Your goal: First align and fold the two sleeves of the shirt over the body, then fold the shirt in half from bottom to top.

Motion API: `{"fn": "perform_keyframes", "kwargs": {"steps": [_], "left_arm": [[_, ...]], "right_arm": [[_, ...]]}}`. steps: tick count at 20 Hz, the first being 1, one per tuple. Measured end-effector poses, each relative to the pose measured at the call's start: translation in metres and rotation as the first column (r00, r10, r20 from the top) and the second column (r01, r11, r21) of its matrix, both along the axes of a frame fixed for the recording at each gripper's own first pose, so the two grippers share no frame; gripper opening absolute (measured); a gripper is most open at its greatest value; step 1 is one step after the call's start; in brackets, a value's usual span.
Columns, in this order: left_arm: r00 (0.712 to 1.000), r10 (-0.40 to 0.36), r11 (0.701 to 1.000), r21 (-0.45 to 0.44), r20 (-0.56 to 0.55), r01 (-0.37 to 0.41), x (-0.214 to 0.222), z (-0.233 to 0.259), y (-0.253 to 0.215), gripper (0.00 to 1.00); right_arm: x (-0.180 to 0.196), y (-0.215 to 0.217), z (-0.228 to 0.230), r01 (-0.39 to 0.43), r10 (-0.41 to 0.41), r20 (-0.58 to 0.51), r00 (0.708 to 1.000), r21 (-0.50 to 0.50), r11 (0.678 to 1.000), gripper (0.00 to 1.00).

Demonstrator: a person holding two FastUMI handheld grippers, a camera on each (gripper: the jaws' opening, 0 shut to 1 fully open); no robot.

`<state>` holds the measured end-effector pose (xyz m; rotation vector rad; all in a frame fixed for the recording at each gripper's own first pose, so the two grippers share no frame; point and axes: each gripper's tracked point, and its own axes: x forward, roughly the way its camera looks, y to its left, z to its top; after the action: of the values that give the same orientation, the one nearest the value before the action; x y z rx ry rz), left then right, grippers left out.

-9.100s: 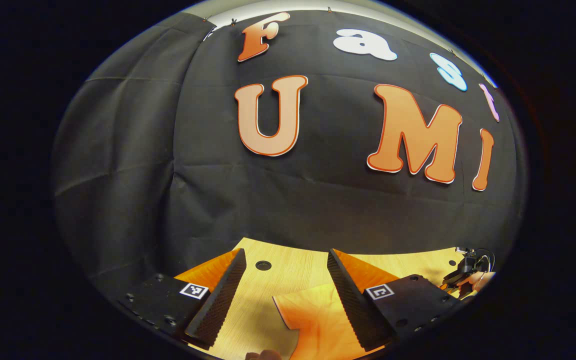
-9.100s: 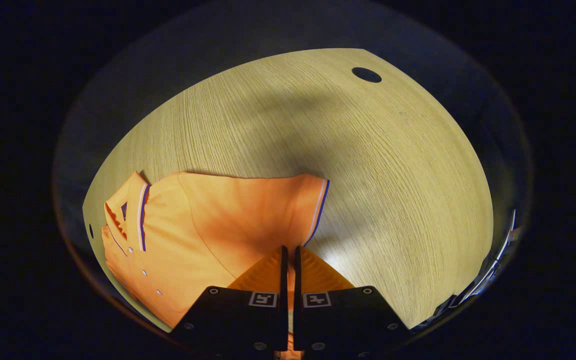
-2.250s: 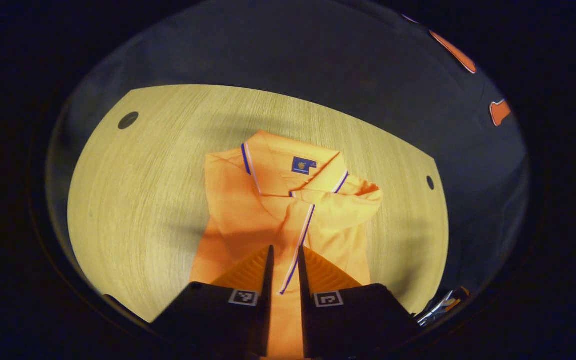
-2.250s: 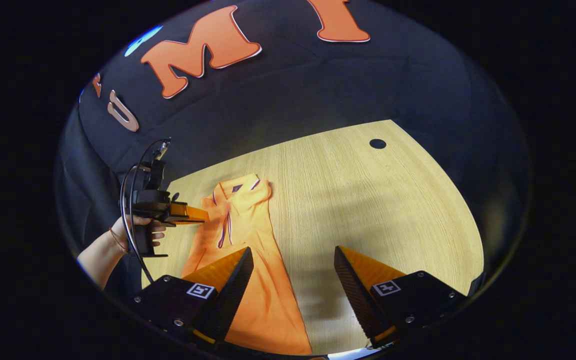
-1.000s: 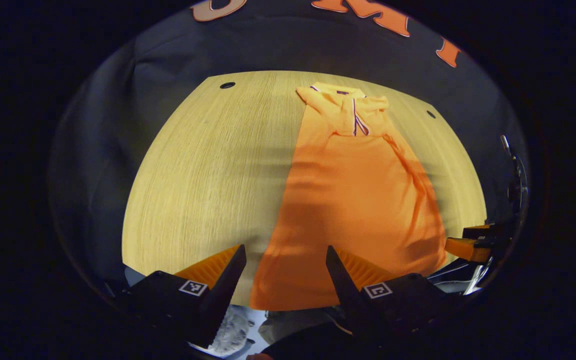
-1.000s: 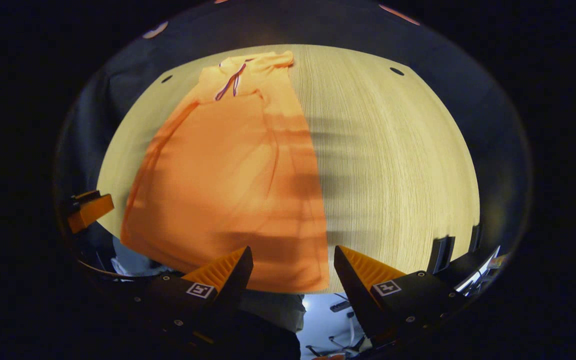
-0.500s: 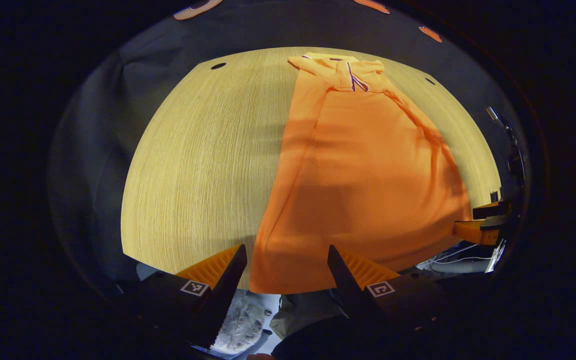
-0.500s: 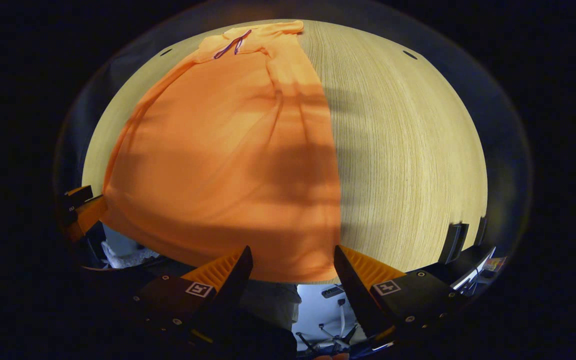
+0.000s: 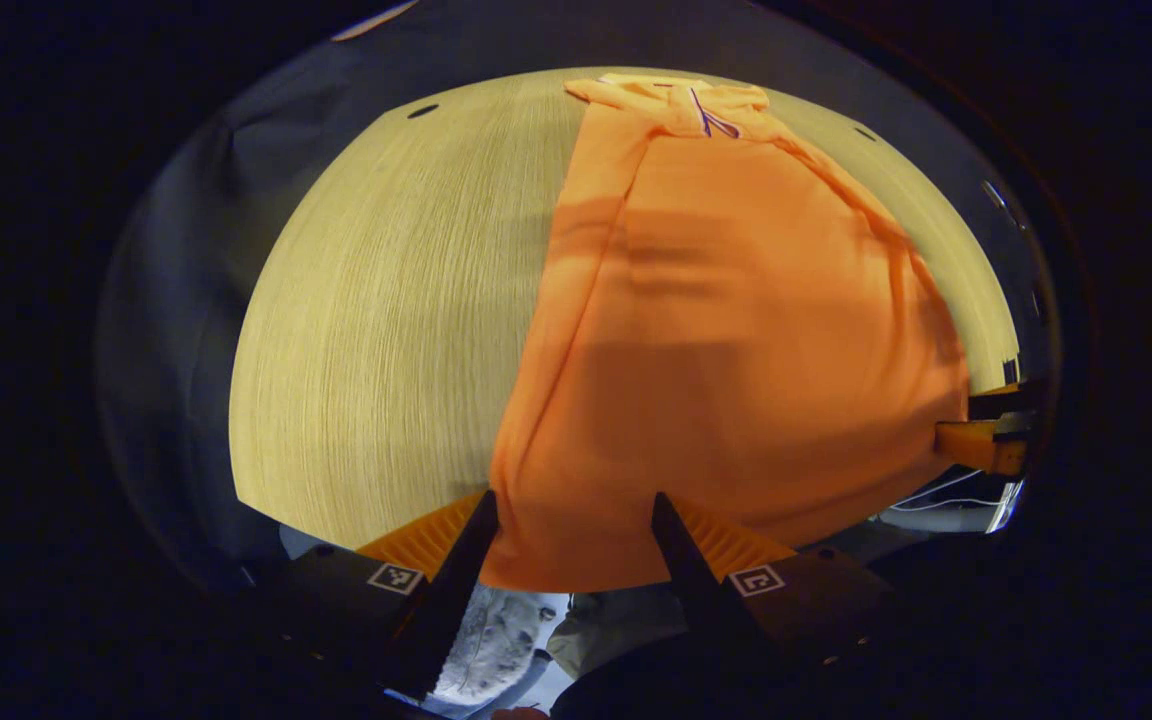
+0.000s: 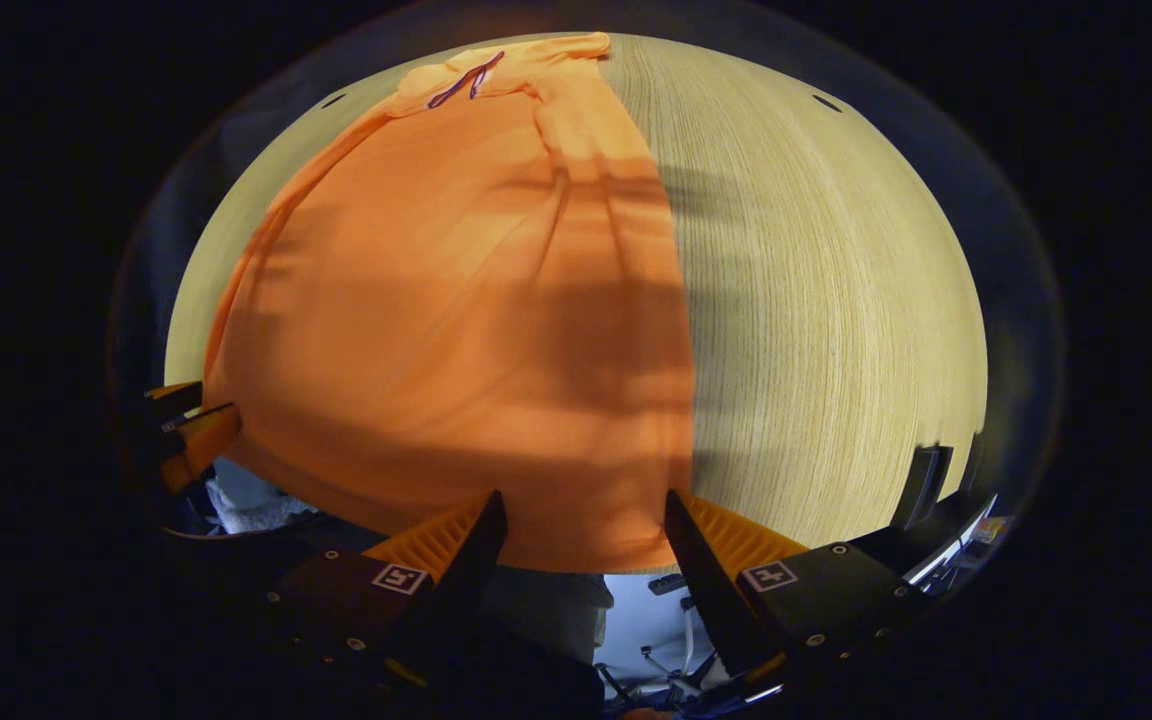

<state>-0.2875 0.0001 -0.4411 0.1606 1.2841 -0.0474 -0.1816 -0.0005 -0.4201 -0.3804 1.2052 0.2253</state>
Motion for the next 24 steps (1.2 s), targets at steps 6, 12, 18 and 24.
{"fn": "perform_keyframes", "kwargs": {"steps": [6,12,18,24], "left_arm": [[0.996,0.065,0.996,-0.067,0.053,-0.061,0.002,0.0,-0.002,0.97],[0.987,-0.11,0.989,-0.088,0.116,0.121,0.008,0.001,-0.023,0.54],[0.997,0.032,0.966,-0.258,0.077,-0.011,0.021,0.002,-0.033,0.0],[0.985,0.006,0.951,-0.306,0.175,0.048,0.049,0.05,-0.045,0.01]], "right_arm": [[-0.001,0.0,-0.002,0.014,-0.014,-0.026,1.0,-0.009,1.0,0.98],[-0.003,0.015,-0.002,-0.016,0.016,0.006,1.0,0.011,1.0,0.32],[-0.005,0.023,0.002,-0.013,0.011,0.017,1.0,0.124,0.992,0.0],[0.015,0.034,0.037,-0.023,0.009,0.069,0.998,0.205,0.978,0.0]]}}
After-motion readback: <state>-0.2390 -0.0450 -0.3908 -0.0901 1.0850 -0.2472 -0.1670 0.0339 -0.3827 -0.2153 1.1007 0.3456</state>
